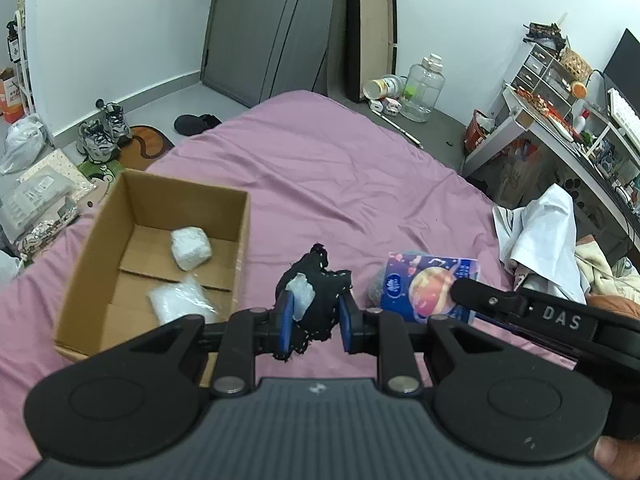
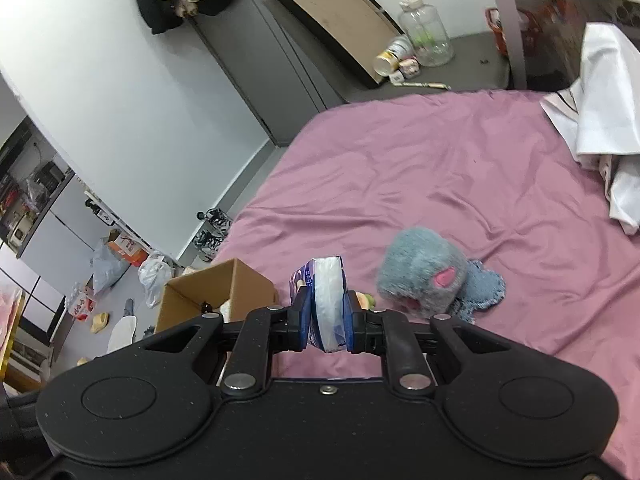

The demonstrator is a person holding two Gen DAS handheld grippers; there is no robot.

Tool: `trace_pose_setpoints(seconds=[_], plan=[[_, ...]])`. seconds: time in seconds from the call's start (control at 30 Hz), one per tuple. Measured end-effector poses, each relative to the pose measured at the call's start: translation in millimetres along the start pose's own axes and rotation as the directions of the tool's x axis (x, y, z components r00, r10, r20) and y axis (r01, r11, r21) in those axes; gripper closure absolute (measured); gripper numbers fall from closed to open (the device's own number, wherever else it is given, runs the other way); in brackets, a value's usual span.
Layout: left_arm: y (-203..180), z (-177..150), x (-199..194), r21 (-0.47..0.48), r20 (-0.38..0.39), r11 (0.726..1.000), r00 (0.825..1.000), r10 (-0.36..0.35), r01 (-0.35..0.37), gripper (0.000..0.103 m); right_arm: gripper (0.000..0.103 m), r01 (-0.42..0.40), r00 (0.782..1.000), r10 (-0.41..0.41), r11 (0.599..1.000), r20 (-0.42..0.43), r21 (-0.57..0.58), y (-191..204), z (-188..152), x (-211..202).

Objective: Organize soft objects
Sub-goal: 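Carry the felt piece and the tissue packet over the box with both tools, then open the left tool to drop the felt piece into the box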

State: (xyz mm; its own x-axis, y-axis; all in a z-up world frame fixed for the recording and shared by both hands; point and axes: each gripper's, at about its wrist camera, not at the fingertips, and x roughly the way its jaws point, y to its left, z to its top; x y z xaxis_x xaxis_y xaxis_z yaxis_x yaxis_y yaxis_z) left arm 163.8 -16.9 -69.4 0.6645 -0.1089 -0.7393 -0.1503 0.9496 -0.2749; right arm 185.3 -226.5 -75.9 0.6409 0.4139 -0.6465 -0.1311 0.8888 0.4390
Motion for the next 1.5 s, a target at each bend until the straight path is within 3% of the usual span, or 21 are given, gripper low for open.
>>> trace_pose_setpoints(seconds=[0.6, 1.1, 1.5], plan=[[81.2, 27.5, -15.9, -0.032, 0.063, 0.999, 0.998, 0.028, -0.026, 0.08, 0.086, 0.017, 0.998, -0.012, 0.995, 0.054, -0.099, 52.7, -8.3, -7.3], [125.4, 45.0, 28.3, -0.022, 0.02, 1.0, 1.0, 0.004, -0.003, 0.08, 0.086, 0.014, 0.996, 0.0, 0.986, 0.089, -0.164, 102.7, -7.9, -1.6], [157.5, 42.1, 56.7, -0.054, -0.007, 0.998, 1.0, -0.03, 0.029, 0.08, 0.086, -0.077, 0.993, 0.082, 0.995, 0.08, -0.067, 122.0, -13.5, 48.2]])
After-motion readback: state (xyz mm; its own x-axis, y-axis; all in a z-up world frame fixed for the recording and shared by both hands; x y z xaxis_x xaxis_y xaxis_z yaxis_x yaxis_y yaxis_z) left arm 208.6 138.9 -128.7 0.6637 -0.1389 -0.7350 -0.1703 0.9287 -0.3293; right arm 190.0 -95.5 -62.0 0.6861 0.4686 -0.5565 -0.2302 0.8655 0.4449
